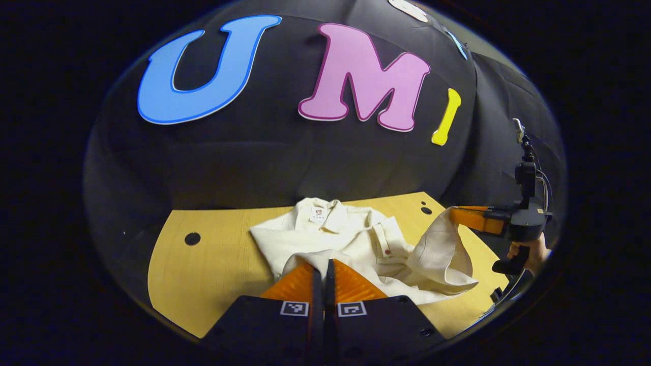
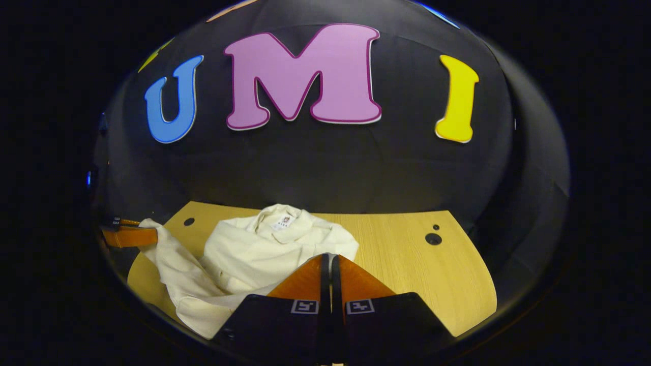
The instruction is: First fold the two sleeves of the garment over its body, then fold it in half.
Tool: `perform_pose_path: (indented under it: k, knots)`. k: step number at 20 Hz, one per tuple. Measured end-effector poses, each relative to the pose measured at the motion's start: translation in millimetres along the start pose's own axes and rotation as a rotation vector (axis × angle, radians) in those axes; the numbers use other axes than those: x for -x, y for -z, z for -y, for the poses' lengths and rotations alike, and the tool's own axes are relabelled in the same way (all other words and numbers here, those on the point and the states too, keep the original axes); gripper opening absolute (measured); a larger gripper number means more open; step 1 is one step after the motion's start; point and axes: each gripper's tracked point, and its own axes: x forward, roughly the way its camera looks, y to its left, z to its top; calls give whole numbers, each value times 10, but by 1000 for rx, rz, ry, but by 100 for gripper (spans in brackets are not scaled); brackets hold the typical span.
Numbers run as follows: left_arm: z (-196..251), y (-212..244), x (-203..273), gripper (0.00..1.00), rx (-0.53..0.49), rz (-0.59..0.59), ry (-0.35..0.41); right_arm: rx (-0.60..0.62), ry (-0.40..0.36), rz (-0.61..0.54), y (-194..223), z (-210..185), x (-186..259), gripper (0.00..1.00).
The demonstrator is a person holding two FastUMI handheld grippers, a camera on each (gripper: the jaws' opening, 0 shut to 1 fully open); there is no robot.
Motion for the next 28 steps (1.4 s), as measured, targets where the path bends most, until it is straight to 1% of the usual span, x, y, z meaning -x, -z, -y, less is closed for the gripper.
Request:
perform_pose_path:
  k: [1,2,3,5,8,10,11,12,13,14,15,16,17,18,19,20,21,23,25,27,28]
  knots:
    - [-59,-107,-149,6,4,24,-1,3,12,18,-132,17,-154,5]
    - [-208,-243,-311,6,11,41,-10,18,32,39,-262,49,-307,5]
    - [-313,-310,-508,6,10,48,-19,49,62,61,-372,96,-467,5]
    - [-596,-312,-821,6,24,64,-68,90,116,81,-472,181,-781,5]
    - [-1034,-152,-1324,8,106,67,-131,77,177,61,-368,329,-1301,5]
    - [-1284,37,-1601,11,122,53,-187,59,218,53,-230,466,-1609,6]
    - [-1342,153,-1692,17,114,32,-192,62,232,49,-172,531,-1721,9]
    - [-1343,226,-1775,18,109,16,-211,75,246,48,-108,592,-1813,9]
    - [-1343,291,-1823,28,108,7,-214,104,263,47,-62,658,-1871,10]
    - [-1349,362,-1849,34,115,1,-199,134,270,42,-25,698,-1888,10]
    - [-1366,353,-1794,53,111,13,-214,157,271,20,40,725,-1858,10]
    - [-1368,282,-1770,67,90,48,-237,167,254,14,54,698,-1777,14]
    - [-1330,145,-1625,98,72,86,-257,166,241,20,60,676,-1723,44]
    - [-1275,69,-1484,94,52,115,-267,158,228,38,41,620,-1602,75]
    - [-1184,-60,-1286,96,25,153,-268,149,224,62,-14,577,-1447,80]
    - [-1098,-179,-1097,96,3,188,-267,143,218,93,-111,530,-1293,87]
    - [-992,-304,-880,96,-17,227,-264,143,222,129,-180,489,-1105,99]
    - [-716,-518,-415,96,-32,288,-253,144,225,206,-396,391,-676,98]
    - [-447,-671,113,96,-9,349,-244,140,235,297,-649,297,-222,98]
    - [-180,-818,597,96,9,406,-215,126,248,370,-899,191,267,97]
    - [-61,-881,828,96,-3,433,-202,126,250,401,-1014,132,510,97]
